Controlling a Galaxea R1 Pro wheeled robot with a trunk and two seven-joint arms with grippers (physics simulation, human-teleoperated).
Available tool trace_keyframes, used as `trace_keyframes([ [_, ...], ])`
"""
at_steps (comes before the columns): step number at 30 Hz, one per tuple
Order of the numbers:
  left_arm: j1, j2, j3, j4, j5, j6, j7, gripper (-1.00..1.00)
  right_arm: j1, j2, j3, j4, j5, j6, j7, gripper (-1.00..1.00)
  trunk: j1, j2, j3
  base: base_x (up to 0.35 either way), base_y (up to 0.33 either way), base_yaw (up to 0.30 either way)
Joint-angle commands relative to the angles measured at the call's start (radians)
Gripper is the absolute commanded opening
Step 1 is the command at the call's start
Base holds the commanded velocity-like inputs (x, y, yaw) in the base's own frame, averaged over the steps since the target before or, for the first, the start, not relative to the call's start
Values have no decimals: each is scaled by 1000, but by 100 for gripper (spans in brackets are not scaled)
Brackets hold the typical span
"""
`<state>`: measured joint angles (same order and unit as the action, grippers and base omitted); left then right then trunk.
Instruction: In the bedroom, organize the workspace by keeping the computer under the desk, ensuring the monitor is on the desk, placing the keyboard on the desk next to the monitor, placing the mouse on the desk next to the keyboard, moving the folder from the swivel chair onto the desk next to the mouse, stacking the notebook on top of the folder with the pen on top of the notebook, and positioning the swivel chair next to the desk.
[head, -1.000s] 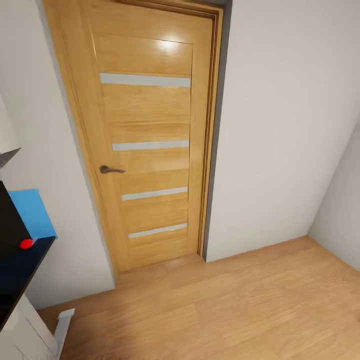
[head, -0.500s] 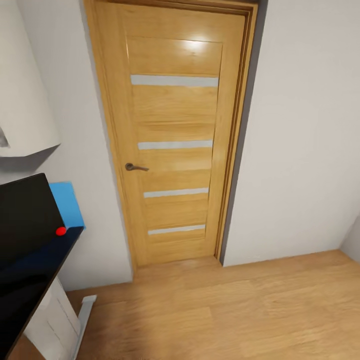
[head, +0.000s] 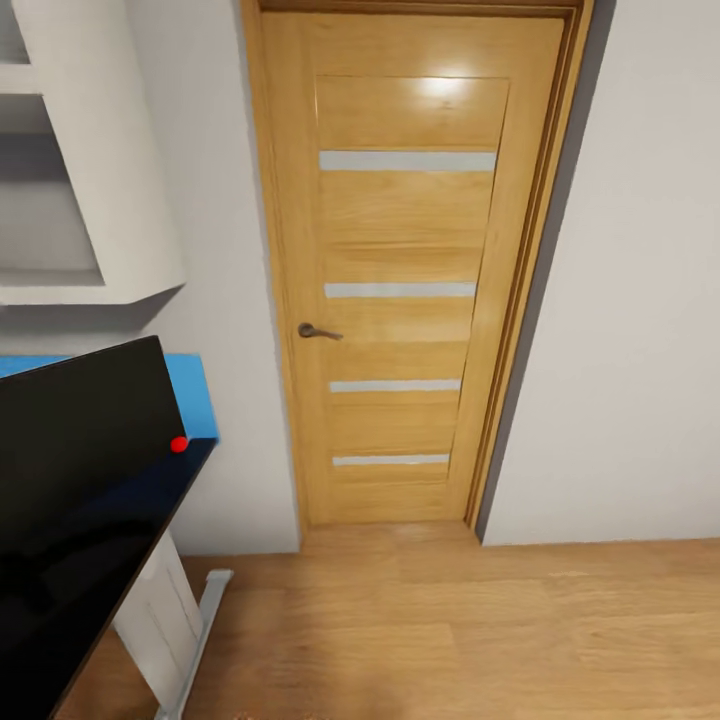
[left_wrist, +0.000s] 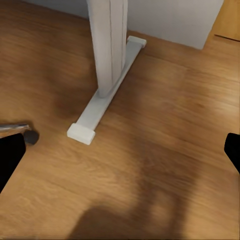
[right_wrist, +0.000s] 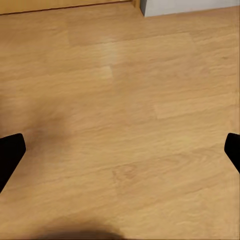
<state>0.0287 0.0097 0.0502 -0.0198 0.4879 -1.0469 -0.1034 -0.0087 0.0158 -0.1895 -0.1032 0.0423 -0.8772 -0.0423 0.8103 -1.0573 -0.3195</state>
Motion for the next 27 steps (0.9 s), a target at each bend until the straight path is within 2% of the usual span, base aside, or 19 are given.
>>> trace_keyframes([
  [1, 0, 0, 5, -2, 6, 0, -11, 100, 0, -14, 2, 1, 19, -11, -5, 100, 0, -1, -1, 0, 0, 278],
  [4, 0, 0, 5, -2, 5, 0, -12, 100, 0, -46, 6, 7, 50, -66, -6, 100, 0, -1, -2, 0, 0, 278],
  [10, 2, -2, 5, -2, -7, 0, -14, 100, 0, -61, 8, 63, 67, -159, -7, 100, 0, -1, -5, 0, 0, 263],
  [14, 3, -26, 6, -2, -14, 0, -12, 100, 0, -62, 8, 73, 69, -170, -7, 100, 0, -1, -6, 0, 0, 243],
  [19, 3, -35, 7, -2, -14, 0, -10, 100, 0, -57, 8, 81, 70, -170, -7, 100, 0, -1, -9, 0, 0, 240],
  [21, 3, -33, 7, -2, -13, 0, -10, 100, 0, -54, 7, 83, 69, -170, -7, 100, 0, -1, -9, 0, 0, 239],
  [22, 3, -21, 8, -2, -13, 0, -10, 100, 0, -50, 7, 86, 68, -170, -7, 100, 0, -1, -10, 0, 0, 239],
  [24, 4, -15, 7, -2, -12, 0, -10, 100, 0, -48, 8, 89, 68, -170, -7, 100, 0, -1, -11, 0, 0, 239],
  [27, 4, -11, 7, -2, -12, 0, -10, 100, 0, -31, 8, 100, 68, -170, -7, 100, 0, -1, -12, 0, 0, 239],
])
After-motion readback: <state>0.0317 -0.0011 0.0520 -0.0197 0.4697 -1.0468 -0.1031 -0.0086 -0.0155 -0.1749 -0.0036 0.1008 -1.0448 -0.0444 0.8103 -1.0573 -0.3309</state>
